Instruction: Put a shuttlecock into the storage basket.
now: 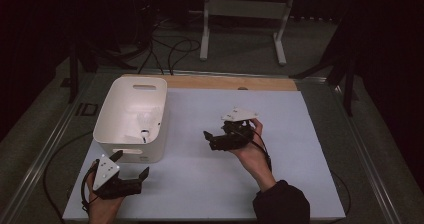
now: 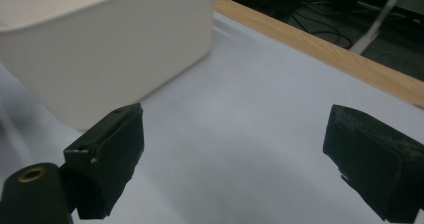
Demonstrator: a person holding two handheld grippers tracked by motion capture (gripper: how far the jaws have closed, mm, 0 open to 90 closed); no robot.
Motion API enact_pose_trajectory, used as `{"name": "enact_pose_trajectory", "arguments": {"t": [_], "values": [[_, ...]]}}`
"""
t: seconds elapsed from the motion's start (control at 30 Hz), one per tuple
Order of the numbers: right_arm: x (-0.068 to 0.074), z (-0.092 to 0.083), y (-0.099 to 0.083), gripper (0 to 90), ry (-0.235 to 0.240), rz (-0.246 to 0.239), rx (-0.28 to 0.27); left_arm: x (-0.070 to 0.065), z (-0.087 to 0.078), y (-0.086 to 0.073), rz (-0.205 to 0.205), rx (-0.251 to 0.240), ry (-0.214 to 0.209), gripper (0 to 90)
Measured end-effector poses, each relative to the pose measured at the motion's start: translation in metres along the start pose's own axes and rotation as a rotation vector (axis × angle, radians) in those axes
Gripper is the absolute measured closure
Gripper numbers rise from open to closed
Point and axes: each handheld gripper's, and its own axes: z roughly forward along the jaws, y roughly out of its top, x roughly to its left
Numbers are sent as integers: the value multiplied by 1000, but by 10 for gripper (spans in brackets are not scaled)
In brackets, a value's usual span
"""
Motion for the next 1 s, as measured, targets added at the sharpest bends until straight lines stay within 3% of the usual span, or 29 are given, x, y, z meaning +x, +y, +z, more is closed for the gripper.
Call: {"name": "enact_pose_trajectory", "arguments": {"t": [0.27,0.3,0.47,0.7,1.0], "values": [[-13,-17,-21,93,-18,35,-10,-1,0,0,0,2,0,0],[-14,-23,-24,93,-42,31,-14,-1,0,0,-1,2,0,0],[-15,-34,-34,95,-69,14,-23,1,0,0,-8,-2,3,0],[-27,-60,-63,95,-95,61,-63,0,1,0,-9,0,1,0],[-34,-77,-91,96,-109,93,-103,1,0,0,-20,-4,1,0]]}}
